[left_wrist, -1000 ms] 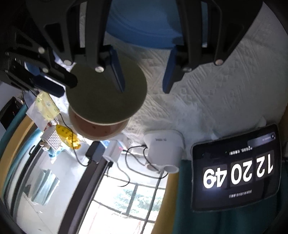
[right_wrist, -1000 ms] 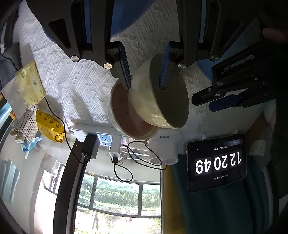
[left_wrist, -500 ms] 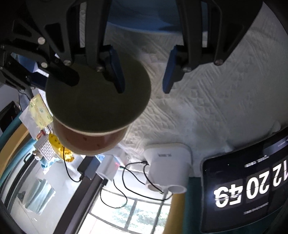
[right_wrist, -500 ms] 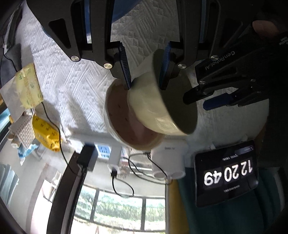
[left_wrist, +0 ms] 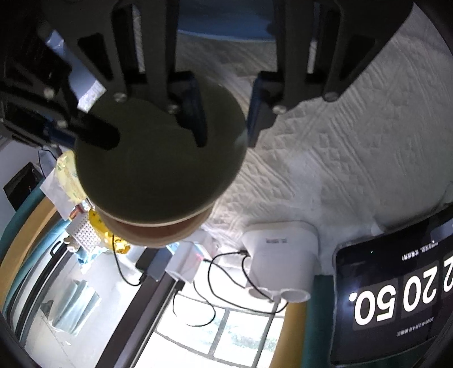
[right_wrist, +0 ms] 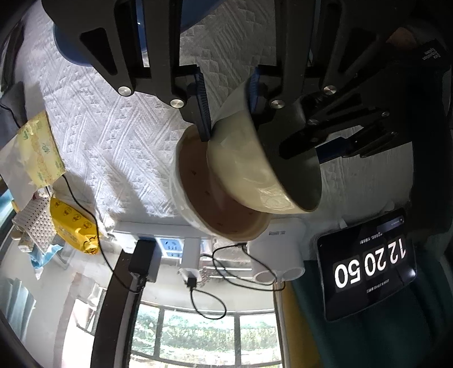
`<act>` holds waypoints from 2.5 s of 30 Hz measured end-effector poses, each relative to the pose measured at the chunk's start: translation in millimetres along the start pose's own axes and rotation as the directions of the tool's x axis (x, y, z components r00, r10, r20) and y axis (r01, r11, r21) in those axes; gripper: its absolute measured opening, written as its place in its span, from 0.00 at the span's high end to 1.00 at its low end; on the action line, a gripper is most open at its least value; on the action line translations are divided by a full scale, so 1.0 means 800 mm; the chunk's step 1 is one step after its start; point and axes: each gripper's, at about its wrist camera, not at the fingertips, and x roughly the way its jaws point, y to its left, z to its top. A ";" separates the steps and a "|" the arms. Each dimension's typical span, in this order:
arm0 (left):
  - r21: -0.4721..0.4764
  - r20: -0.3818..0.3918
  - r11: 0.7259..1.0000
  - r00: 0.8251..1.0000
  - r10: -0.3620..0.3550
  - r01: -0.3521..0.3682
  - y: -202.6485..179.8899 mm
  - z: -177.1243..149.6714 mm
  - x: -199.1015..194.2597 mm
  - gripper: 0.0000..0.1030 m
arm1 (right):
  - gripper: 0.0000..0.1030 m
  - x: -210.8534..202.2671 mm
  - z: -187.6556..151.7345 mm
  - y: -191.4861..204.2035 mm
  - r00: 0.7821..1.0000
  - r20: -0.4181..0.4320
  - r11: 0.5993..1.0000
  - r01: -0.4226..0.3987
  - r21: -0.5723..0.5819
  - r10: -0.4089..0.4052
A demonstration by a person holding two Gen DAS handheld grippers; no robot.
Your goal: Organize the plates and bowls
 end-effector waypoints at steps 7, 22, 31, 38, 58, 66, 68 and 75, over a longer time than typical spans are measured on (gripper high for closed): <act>0.011 0.048 1.000 0.999 -0.013 0.012 -0.005 -0.003 -0.021 0.77 | 0.89 -0.008 0.000 -0.008 0.999 0.036 1.000 0.023 0.004 -0.023; 0.067 0.096 0.997 0.995 0.027 -0.033 -0.013 -0.016 -0.035 0.77 | 0.93 -0.014 -0.005 -0.001 0.998 0.043 0.999 0.038 -0.012 -0.037; 0.094 0.016 0.995 0.999 0.029 -0.030 -0.010 -0.020 -0.013 0.76 | 0.78 0.016 -0.008 0.000 0.998 -0.064 1.000 0.003 0.020 -0.002; 0.072 0.038 0.997 0.999 0.001 -0.003 -0.007 -0.023 -0.023 0.76 | 0.86 0.015 -0.011 -0.003 0.998 -0.055 1.000 0.010 0.025 -0.009; 0.090 0.185 0.996 0.983 0.002 -0.020 -0.042 -0.020 -0.111 0.76 | 0.91 -0.062 -0.013 -0.007 0.994 0.112 0.999 -0.014 0.033 0.010; 0.115 0.225 0.993 0.974 -0.012 -0.015 -0.069 -0.027 -0.147 0.76 | 0.91 -0.104 -0.021 -0.014 0.985 0.172 0.999 -0.030 0.045 0.022; 0.122 0.231 0.992 0.973 -0.015 -0.014 -0.078 -0.030 -0.154 0.76 | 0.91 -0.114 -0.025 -0.019 0.983 0.184 0.998 -0.031 0.048 0.022; 0.152 0.239 0.988 0.971 -0.026 -0.010 -0.106 -0.042 -0.167 0.76 | 0.91 -0.140 -0.044 -0.039 0.978 0.210 0.997 -0.033 0.070 0.018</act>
